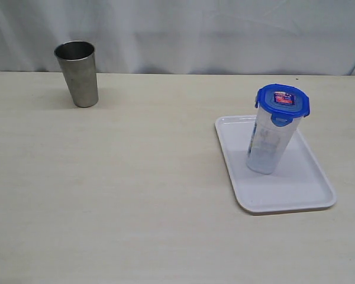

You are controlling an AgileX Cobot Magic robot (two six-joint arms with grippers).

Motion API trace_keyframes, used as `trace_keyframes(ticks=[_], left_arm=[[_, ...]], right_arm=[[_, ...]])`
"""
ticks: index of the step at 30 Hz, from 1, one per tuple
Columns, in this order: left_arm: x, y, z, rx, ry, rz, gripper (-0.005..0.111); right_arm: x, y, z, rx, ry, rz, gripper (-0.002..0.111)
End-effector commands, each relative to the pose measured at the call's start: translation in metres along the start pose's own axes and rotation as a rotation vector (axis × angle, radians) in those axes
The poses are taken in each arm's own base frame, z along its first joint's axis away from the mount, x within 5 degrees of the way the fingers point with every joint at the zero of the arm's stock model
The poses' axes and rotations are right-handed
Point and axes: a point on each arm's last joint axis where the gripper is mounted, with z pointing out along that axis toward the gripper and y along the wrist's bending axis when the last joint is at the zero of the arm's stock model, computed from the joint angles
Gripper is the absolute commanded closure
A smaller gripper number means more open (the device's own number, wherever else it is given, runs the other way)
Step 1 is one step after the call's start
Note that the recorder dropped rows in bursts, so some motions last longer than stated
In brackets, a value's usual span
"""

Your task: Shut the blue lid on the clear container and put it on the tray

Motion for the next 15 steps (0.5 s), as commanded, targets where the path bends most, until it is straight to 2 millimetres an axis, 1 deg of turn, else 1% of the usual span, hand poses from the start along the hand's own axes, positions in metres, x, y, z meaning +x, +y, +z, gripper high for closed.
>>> trace_keyframes(ticks=[1, 3, 6, 8, 10, 13, 15], left_arm=[[0.0, 0.0, 0.0, -0.005, -0.005, -0.006, 0.107], [0.0, 0.0, 0.0, -0.005, -0.005, -0.006, 0.107], [0.0, 0.0, 0.0, -0.005, -0.005, -0.006, 0.107], [0.0, 0.0, 0.0, -0.005, -0.005, -0.006, 0.107], [0.0, 0.0, 0.0, -0.005, -0.005, -0.006, 0.107], [0.0, 0.0, 0.0, -0.005, -0.005, -0.006, 0.107], [0.0, 0.0, 0.0, -0.005, -0.005, -0.006, 0.107]], right_arm=[[0.016, -0.018, 0.002, 0.143, 0.009, -0.138, 0.104], [0.029, -0.023, 0.005, 0.139, -0.009, -0.21, 0.104], [0.058, -0.032, 0.007, 0.143, 0.037, -0.299, 0.104], [0.059, -0.032, 0.007, 0.142, 0.045, -0.357, 0.104], [0.066, -0.035, 0.006, 0.156, 0.13, -0.362, 0.104], [0.071, -0.037, 0.005, 0.169, 0.193, -0.392, 0.104], [0.077, -0.039, 0.003, 0.183, 0.268, -0.387, 0.104]])
